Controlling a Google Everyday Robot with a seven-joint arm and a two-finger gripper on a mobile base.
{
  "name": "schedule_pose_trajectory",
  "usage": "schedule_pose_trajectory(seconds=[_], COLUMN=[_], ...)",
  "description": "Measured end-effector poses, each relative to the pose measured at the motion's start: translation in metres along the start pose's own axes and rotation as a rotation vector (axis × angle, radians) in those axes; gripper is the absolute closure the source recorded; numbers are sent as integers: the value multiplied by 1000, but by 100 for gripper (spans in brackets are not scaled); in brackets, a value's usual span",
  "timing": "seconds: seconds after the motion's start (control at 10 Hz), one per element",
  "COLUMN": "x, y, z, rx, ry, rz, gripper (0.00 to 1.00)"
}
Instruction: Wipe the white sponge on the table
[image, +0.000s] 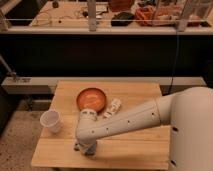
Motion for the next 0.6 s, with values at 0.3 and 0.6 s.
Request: schedule_pose_trajectory(seconds=[0.3,0.6], x=[4,8], y=[-1,-3], z=[-4,0], rx=[-5,7], ry=[8,4], rz=[-2,-2], gripper=[20,22])
